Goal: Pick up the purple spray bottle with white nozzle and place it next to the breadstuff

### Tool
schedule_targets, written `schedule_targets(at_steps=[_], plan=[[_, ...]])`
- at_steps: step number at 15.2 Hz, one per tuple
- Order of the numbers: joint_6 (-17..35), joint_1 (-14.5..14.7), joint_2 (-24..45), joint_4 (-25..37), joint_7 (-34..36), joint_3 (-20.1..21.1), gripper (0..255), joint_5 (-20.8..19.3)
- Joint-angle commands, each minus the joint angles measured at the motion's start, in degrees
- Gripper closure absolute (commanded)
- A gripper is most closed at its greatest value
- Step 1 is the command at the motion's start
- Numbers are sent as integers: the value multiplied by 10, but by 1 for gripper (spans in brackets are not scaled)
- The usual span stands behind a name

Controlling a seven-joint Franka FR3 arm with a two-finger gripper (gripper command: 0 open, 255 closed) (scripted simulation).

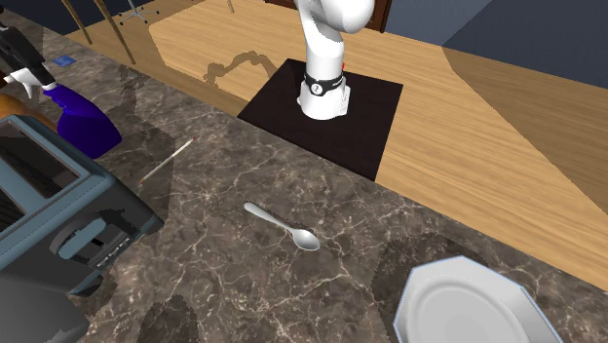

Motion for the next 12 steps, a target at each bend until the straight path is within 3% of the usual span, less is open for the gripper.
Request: schedule_targets(at_steps=[1, 5, 12], plan=[[0, 0, 0, 0, 0, 0, 0, 0], [-67, -1, -14, 53, 4, -3, 0, -6], [-67, -1, -14, 53, 4, -3, 0, -6]])
